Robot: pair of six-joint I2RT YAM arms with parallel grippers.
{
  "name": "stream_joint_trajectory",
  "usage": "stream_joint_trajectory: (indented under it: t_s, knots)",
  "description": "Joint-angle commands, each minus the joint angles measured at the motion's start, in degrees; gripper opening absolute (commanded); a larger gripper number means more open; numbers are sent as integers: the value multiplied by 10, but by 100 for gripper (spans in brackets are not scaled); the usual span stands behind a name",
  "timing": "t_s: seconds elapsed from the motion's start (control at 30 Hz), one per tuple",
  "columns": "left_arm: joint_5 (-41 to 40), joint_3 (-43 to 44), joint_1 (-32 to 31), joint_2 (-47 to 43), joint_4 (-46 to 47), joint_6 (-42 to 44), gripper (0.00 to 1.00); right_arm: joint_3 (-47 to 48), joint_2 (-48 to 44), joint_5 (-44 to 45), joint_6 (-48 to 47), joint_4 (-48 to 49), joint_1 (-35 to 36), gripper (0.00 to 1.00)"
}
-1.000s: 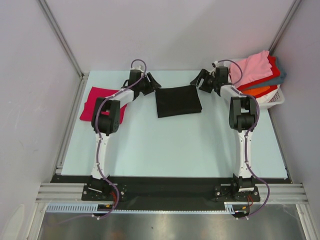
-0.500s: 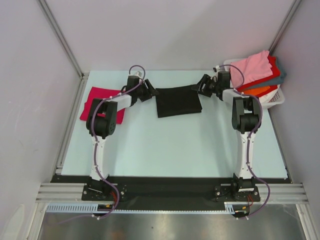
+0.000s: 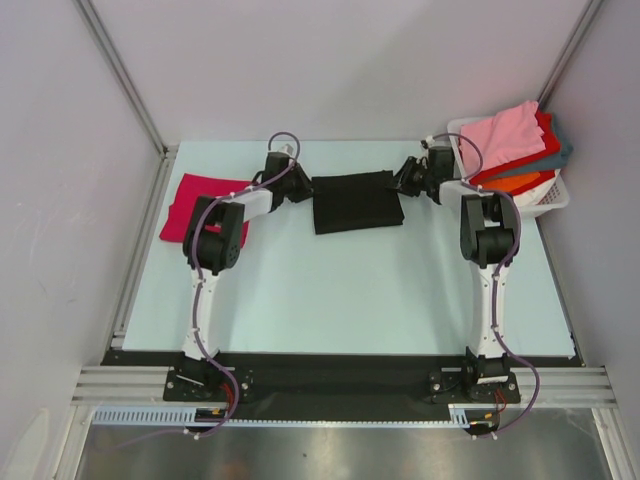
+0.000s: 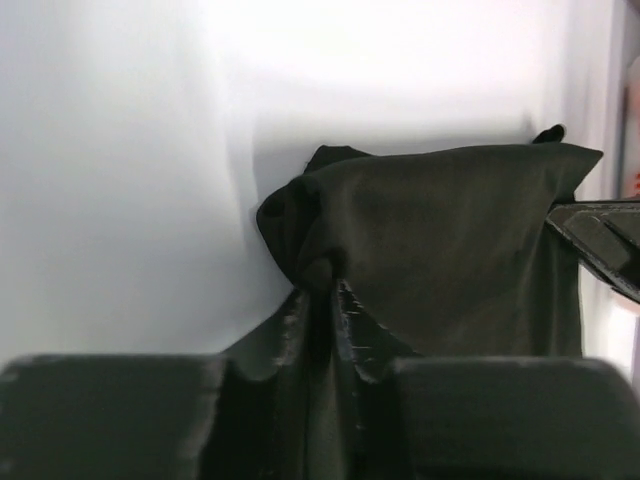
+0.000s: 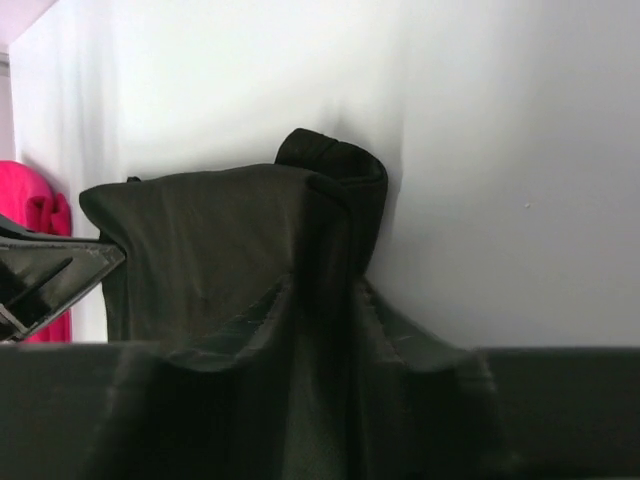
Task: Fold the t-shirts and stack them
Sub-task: Fold the tshirt
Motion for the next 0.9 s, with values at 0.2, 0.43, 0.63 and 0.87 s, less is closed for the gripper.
stream_joint_trajectory:
  t_s: [0.2, 0.43, 0.63, 0.87]
  knots:
    - [-13, 15, -1, -8, -30, 34, 0, -176, -97, 61, 62, 75, 24, 13]
    - [-11, -125, -1, -96, 9, 41, 1, -338, -191, 98, 97, 161, 43, 23]
    - [-5, -146, 1, -116, 23, 38, 45, -341, -201, 125, 85, 126, 40, 66]
    - [-25, -120, 7, -104, 9, 41, 65, -291, -191, 171, 37, 51, 41, 68]
